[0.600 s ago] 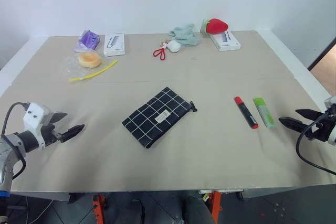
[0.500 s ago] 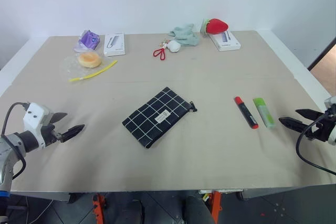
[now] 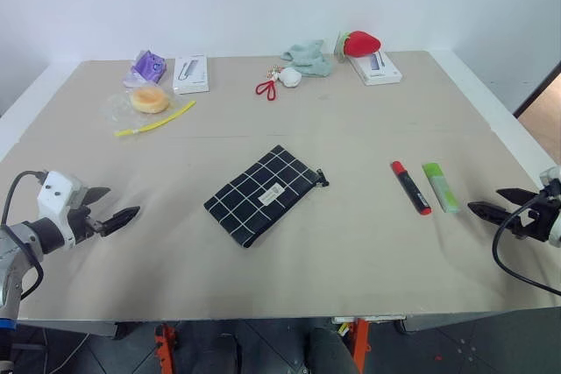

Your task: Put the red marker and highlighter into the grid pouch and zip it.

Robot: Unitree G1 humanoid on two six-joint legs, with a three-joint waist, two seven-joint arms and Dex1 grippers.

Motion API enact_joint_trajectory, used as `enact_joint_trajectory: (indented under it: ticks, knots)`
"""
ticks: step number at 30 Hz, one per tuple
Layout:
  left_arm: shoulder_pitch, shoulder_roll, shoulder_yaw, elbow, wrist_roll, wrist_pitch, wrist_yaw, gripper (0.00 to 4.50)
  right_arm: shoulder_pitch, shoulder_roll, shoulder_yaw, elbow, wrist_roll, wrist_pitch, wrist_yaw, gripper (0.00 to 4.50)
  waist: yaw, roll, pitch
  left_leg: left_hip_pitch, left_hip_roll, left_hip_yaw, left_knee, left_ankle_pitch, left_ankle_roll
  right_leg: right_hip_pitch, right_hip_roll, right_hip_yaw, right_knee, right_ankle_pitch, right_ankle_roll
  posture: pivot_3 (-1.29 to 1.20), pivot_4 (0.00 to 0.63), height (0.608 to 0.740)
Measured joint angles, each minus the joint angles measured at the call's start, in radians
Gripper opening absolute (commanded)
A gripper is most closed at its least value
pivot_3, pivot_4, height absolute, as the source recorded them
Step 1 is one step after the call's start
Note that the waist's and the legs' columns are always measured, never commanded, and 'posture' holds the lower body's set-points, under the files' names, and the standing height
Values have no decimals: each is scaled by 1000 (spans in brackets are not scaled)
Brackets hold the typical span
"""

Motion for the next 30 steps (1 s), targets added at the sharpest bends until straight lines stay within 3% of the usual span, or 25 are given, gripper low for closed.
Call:
enact_joint_trajectory:
  ticks: [12,15,18,21,25,30]
  knots:
    - [-8,-24,4,-7,-19,0,11,4430,-48,1,-28,-2,24,-3,-27,4474,0,0,0,0,0,2,0,0,0,-1,0,3,0,1,1,0,150,740]
    - [-11,-89,16,-80,-69,3,24,4430,-47,76,-54,-203,141,112,-31,4474,-3,-2,1,0,2,3,1,0,0,-1,2,4,0,2,1,0,150,740]
    - [-32,-182,-37,-213,-116,1,30,4500,-72,257,32,-547,285,264,-101,3659,-5,-3,1,0,4,3,2,0,-2,-2,5,6,0,4,1,0,150,740]
    - [-32,-225,-69,-271,-113,-11,46,4500,-115,360,137,-676,289,325,-200,2213,3,-3,1,0,4,3,2,1,-4,-2,5,6,0,5,0,0,150,740]
    - [-39,-255,-171,-290,-38,-94,46,4500,-205,521,329,-678,175,329,-319,34,4,-5,1,-2,4,3,2,2,-5,-6,6,7,0,7,-2,0,150,740]
    - [-53,-228,-272,-257,114,-285,0,4500,-258,633,478,-553,33,315,-420,34,4,-5,1,-4,4,3,0,4,-9,-9,6,8,0,11,-9,0,150,740]
